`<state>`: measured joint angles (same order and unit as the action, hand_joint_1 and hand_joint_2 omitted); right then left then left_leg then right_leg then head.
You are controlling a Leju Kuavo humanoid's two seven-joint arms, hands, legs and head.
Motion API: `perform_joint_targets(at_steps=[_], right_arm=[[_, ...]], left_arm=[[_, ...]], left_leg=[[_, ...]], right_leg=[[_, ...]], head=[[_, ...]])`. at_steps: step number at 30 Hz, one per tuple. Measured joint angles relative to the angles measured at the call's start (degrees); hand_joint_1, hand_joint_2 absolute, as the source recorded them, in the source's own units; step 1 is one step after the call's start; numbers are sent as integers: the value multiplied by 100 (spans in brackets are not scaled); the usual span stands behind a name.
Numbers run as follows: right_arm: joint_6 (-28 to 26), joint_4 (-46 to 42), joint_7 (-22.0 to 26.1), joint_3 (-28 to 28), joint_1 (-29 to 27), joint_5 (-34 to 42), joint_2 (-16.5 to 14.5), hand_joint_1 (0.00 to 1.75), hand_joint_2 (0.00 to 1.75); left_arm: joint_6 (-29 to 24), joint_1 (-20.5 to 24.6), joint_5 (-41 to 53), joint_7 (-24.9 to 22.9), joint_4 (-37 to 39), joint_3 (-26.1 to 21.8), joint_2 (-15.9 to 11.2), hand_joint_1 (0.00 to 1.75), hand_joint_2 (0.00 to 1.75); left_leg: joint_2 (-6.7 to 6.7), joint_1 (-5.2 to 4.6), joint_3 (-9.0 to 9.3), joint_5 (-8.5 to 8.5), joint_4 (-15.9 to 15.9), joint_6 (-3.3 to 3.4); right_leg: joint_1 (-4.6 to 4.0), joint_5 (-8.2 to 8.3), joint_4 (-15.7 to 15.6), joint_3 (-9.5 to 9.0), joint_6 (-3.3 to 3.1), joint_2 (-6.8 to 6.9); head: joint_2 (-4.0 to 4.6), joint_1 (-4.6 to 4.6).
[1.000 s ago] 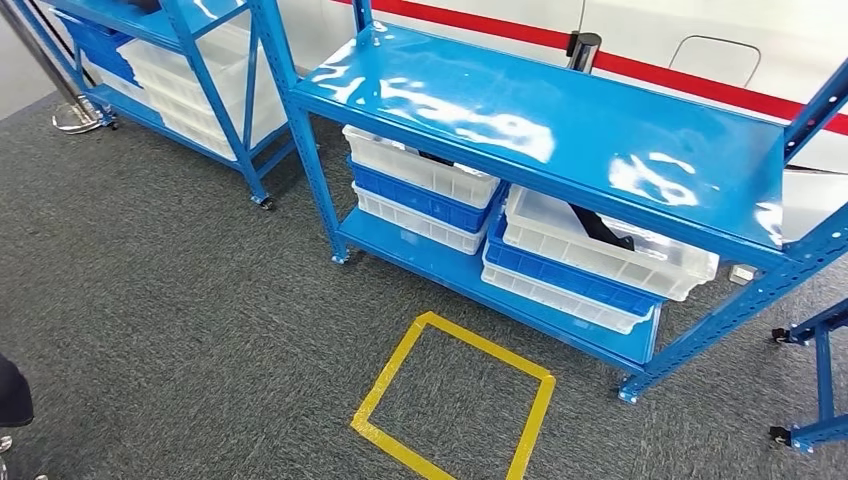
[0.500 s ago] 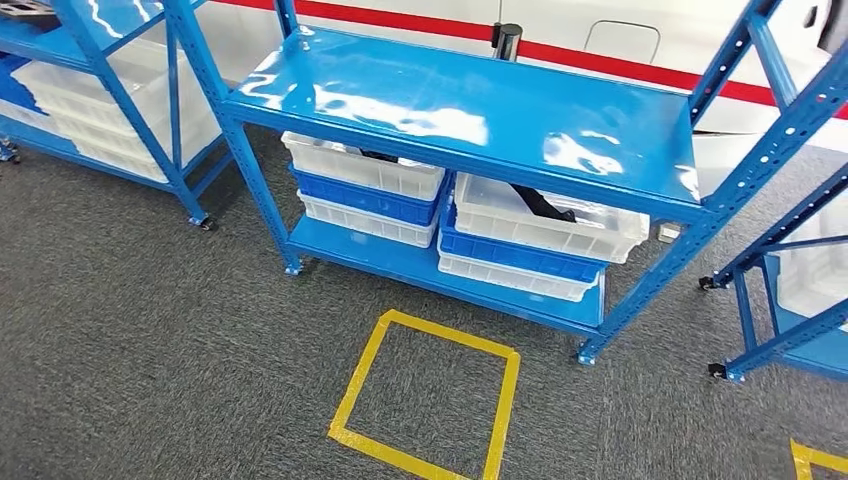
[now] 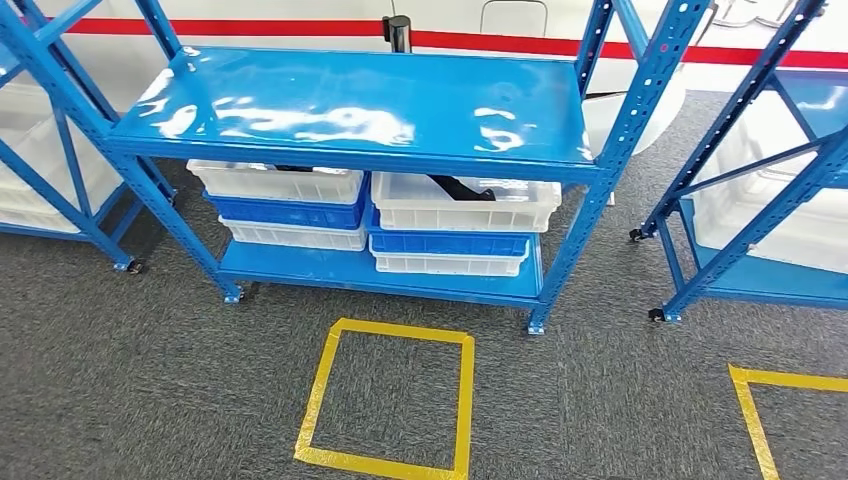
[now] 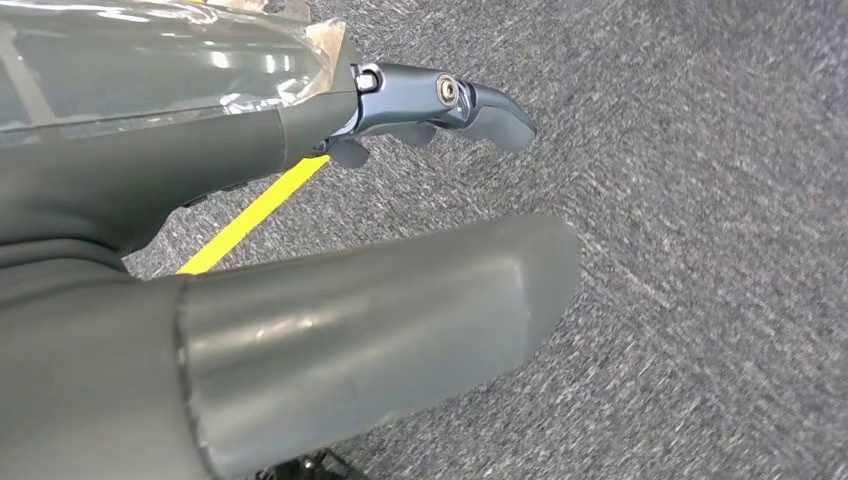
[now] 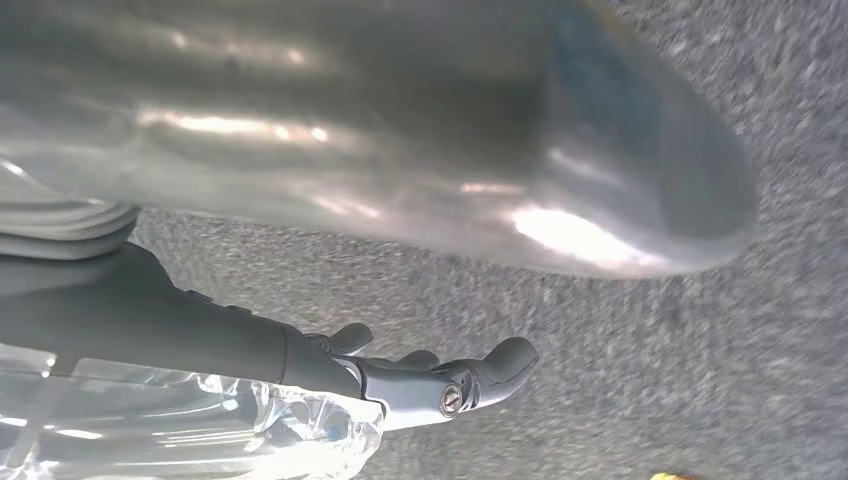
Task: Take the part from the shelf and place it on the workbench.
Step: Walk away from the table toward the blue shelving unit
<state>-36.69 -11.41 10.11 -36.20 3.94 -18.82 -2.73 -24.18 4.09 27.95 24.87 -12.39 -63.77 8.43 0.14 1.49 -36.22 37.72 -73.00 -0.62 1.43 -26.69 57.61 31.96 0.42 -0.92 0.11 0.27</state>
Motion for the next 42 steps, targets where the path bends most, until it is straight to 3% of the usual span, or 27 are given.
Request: perform_joint_targets(at_steps=[1,2,4,6,9,17,39,42], right_arm=[[2,0,-2,0,-4,-10,2,0,0],[3,0,-7,1,-6,-17,3,0,0],[-5,0,-19,5,1,-59,-1,0,0],[-60,-2,-10,26,8,-174,-4,0,0],[-116,-2,-23,73,6,-329,17,0,0],[-110,-1,-31,128,9,-378,25,0,0],[-67,0,-34,157,-11,-356,30,0,0],[-16,-1,-32,156,-12,-327,30,0,0]], left_arm=[[-6,-5,-11,-1,0,-10,2,0,0],[-9,-6,-21,-2,0,-19,4,0,0],[-19,-6,-31,-3,0,-30,6,0,0],[-28,6,-33,-5,0,-43,7,0,0],[-33,20,-32,-6,-1,-50,27,0,0],[-27,20,-17,-15,-2,-51,41,0,0],[23,18,133,-52,-2,-47,37,0,0],[46,18,146,-61,-2,-47,33,0,131]], left_leg=[[-14,0,-56,-52,-63,16],[-30,-1,-12,-212,85,41],[-146,-11,279,-655,806,123],[-256,-27,491,-892,1383,176],[-253,-71,504,-913,1518,135],[-262,-176,482,-949,1505,239],[-263,-150,479,-941,1506,249],[-263,-148,479,-941,1506,248]], right_leg=[[-17,3,1,-1,-4,-82],[-29,5,2,-8,-8,-163],[-47,9,6,-24,-7,-300],[-83,3,25,-11,3,-390],[-130,-16,40,57,15,-423],[-62,14,14,33,126,-413],[-53,15,5,44,127,-410],[-54,15,5,45,127,-410]], head=[[0,1],[0,1],[0,1],[0,0],[0,1],[0,1],[0,1],[0,1]])
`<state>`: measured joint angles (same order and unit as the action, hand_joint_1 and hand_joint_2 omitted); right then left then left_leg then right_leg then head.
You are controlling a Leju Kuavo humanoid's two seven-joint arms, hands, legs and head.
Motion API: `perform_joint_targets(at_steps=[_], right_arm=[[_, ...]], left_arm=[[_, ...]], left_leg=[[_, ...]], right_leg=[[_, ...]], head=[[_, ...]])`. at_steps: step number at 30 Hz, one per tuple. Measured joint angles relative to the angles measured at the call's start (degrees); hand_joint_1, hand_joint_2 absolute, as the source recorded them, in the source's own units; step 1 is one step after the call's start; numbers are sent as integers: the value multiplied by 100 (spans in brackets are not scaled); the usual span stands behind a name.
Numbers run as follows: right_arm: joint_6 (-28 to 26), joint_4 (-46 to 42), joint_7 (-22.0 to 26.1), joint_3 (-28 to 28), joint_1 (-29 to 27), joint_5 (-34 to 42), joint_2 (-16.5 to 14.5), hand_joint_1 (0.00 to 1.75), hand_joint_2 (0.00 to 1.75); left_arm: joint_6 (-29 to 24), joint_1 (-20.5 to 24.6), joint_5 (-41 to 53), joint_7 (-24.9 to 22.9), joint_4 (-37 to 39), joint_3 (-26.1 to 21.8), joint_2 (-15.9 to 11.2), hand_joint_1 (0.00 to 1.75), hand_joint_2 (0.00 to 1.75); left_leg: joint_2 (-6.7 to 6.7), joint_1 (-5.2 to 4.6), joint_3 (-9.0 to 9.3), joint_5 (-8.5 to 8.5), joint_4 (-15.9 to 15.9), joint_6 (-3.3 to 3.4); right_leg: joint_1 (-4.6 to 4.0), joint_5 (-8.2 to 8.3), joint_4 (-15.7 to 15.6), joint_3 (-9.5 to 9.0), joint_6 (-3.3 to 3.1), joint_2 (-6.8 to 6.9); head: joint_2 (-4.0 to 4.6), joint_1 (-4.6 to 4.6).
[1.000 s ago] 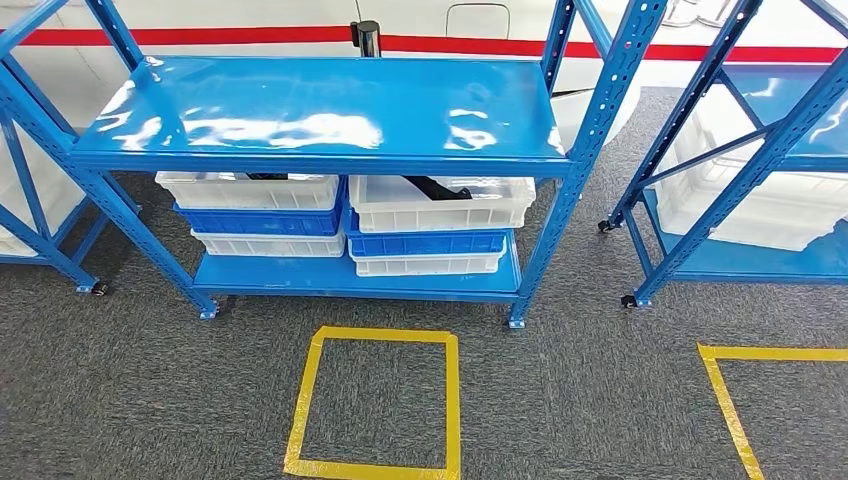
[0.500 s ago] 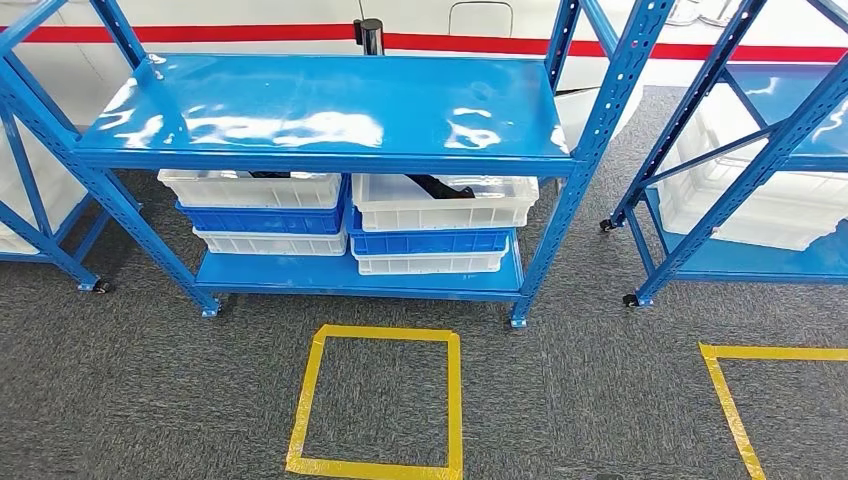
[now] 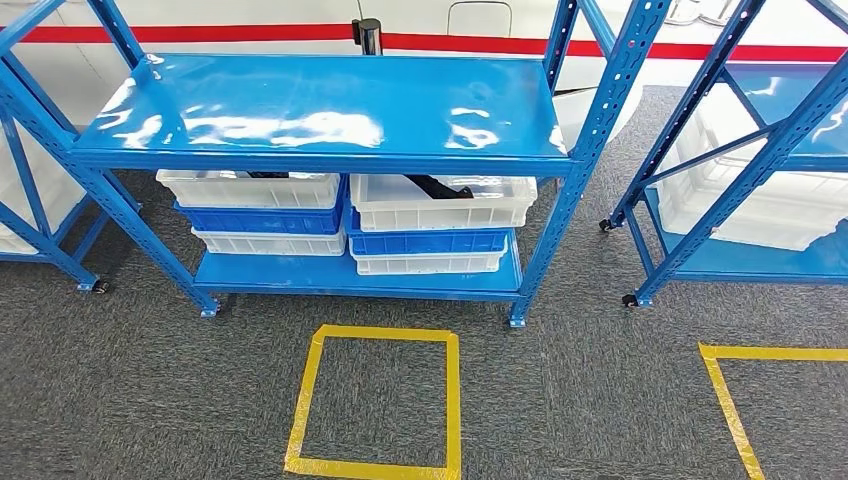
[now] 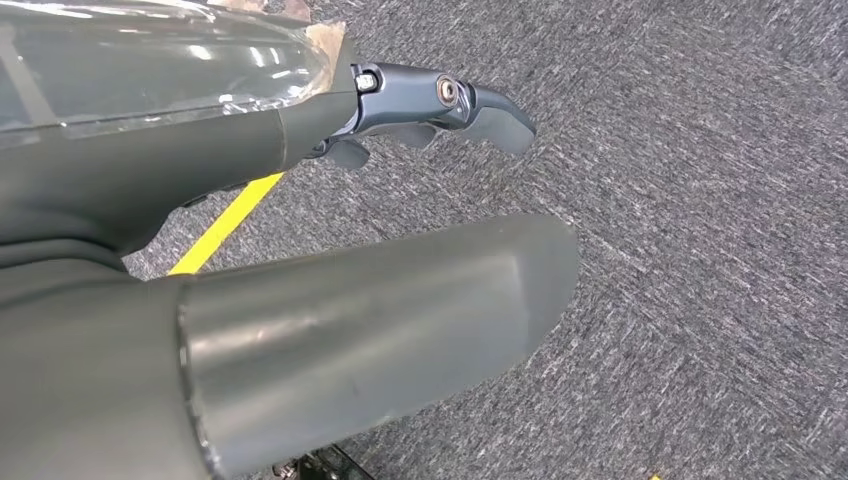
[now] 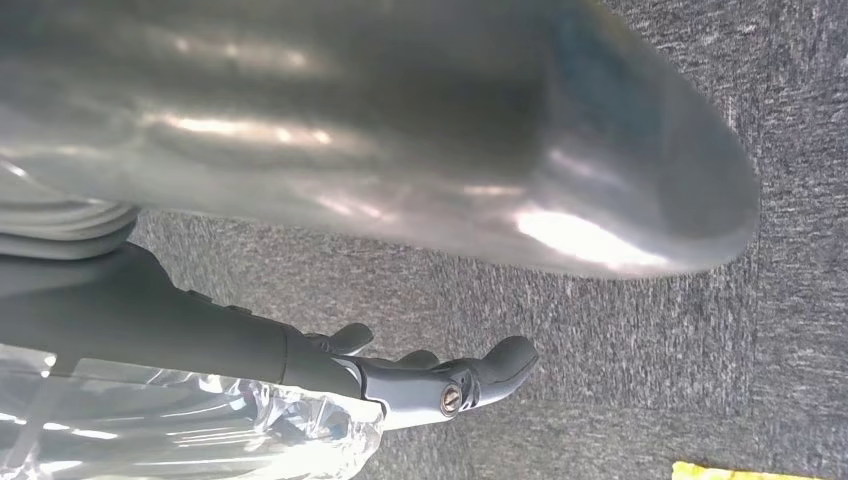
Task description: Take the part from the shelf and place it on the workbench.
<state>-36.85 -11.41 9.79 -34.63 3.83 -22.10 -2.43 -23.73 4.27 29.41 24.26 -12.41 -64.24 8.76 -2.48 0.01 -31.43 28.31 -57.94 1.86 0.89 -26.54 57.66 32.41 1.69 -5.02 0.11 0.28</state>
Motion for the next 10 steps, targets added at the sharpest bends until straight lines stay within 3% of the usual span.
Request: perform_joint_targets(at_steps=[1,5,9,10], right_arm=[[33,-1,9,-2,0,15,0,0,0],[162,1,108,-16,-2,54,0,0,0],[206,-1,216,-16,-1,55,1,0,175],[208,-2,222,-16,-1,54,1,0,175]], left_arm=[[15,0,2,-7,0,0,-3,0,175],[58,1,-10,-82,1,0,-21,0,175],[2,0,-54,-293,2,-4,-30,0,175],[-15,0,-48,-311,2,-4,-31,0,175]], left_leg=[[0,0,0,0,0,0],[0,0,-1,0,0,0],[0,0,-1,0,0,0],[0,0,-1,0,0,0]], right_leg=[[0,0,0,0,0,0],[0,0,0,0,0,0],[0,0,0,0,0,0],[0,0,0,0,0,0]], head=[[0,0],[0,0],[0,0],[0,0]])
